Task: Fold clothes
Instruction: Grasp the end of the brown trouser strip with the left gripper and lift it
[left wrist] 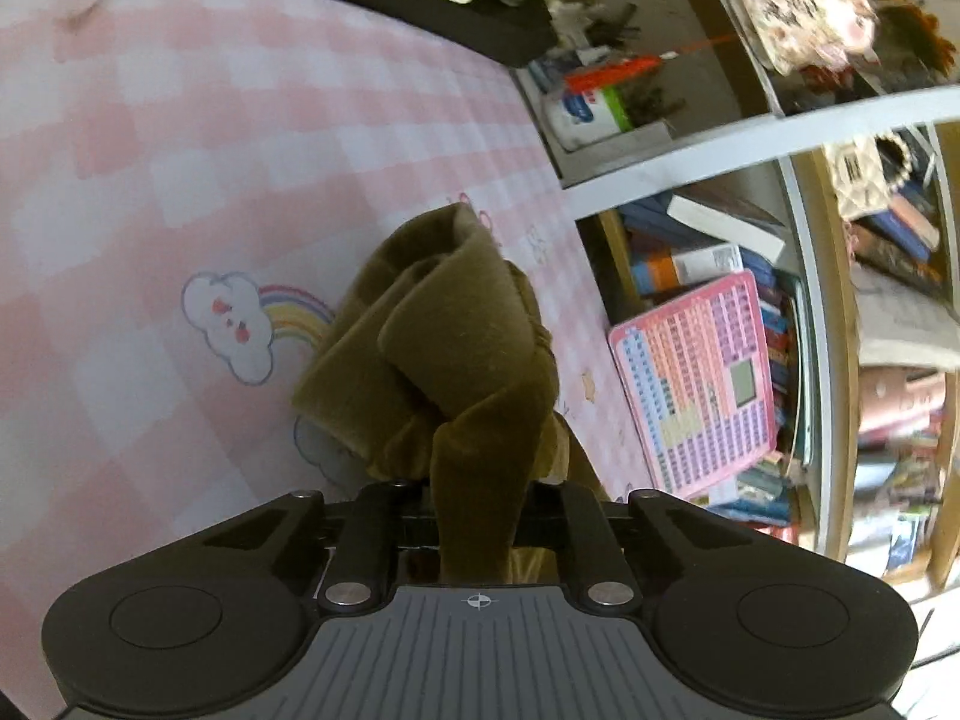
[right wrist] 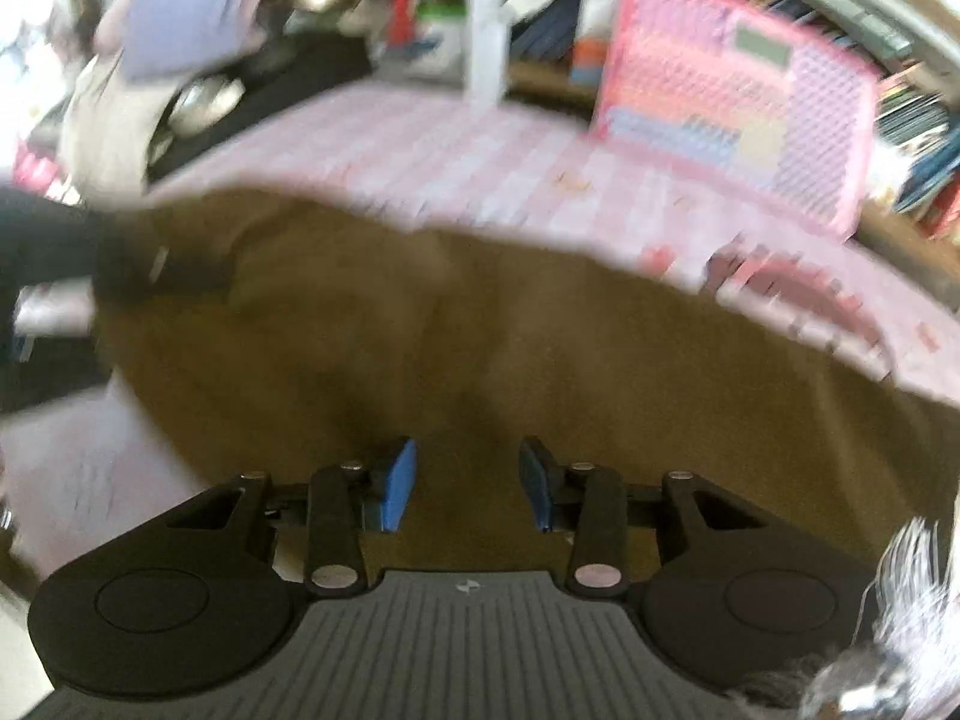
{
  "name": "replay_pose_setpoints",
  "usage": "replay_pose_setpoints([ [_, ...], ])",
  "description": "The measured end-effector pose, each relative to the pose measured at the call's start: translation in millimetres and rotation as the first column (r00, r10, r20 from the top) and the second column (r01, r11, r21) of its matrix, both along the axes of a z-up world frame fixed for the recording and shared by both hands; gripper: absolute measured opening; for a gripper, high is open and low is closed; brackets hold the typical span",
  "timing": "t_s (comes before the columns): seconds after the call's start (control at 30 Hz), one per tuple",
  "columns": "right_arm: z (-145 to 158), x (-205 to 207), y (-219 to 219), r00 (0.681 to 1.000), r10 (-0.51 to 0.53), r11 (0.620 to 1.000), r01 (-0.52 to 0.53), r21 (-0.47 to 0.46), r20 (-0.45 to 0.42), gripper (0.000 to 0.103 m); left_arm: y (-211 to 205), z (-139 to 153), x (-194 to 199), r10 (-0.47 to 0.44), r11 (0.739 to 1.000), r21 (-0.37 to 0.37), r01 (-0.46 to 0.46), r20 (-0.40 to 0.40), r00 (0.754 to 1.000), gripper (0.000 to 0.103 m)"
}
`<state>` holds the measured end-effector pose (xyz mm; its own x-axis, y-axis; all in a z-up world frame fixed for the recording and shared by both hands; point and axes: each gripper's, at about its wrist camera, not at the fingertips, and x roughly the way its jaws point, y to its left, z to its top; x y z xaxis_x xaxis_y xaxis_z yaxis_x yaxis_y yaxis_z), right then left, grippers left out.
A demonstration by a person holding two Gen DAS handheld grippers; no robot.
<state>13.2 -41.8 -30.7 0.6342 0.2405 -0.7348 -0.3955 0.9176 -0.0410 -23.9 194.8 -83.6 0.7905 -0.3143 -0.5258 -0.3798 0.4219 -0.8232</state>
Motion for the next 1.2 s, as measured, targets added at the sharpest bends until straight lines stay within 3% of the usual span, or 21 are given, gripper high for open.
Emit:
replay_pose_setpoints([
  [0.13, 8, 37, 5, 0.997, -0.052, 0.998, 0.054, -0.031, 0.051, 0.04, 2, -4, 0, -0.014, 1.0, 0.01, 0.014, -0.017, 1.0, 0.014],
  [0.33, -22, 67, 19, 0.998, -0.05, 0.992, 0.053, -0.114, 0.029, 0.041, 6, -13, 0, -0.024, 1.0, 0.0, 0.024, -0.037, 0.999, 0.015],
  [0.4, -25, 59, 21, 0.997, -0.029, 0.991, 0.039, -0.131, 0.076, 0.041, 8, -15, 0, -0.023, 1.0, -0.011, 0.022, -0.041, 0.999, 0.017],
  [0.53, -20, 47, 21, 0.998, -0.011, 0.987, 0.021, -0.156, 0.065, 0.04, 10, -23, 1, -0.003, 0.999, -0.051, 0.0, -0.058, 0.998, 0.021],
  [0.77, -17, -20, 11, 0.999, 0.039, 0.992, -0.035, -0.125, 0.031, 0.042, 13, -32, 2, 0.019, 0.992, -0.123, -0.025, -0.05, 0.999, 0.022],
  [1.0, -20, -40, 11, 0.998, 0.056, 0.99, -0.054, -0.13, 0.009, 0.042, 12, -30, 4, 0.01, 0.995, -0.099, -0.014, -0.047, 0.999, 0.019],
  [1.2, -19, -40, 11, 0.999, 0.048, 0.99, -0.046, -0.132, 0.011, 0.042, 7, -13, 3, -0.026, 0.999, -0.019, 0.026, -0.007, 1.0, 0.014],
])
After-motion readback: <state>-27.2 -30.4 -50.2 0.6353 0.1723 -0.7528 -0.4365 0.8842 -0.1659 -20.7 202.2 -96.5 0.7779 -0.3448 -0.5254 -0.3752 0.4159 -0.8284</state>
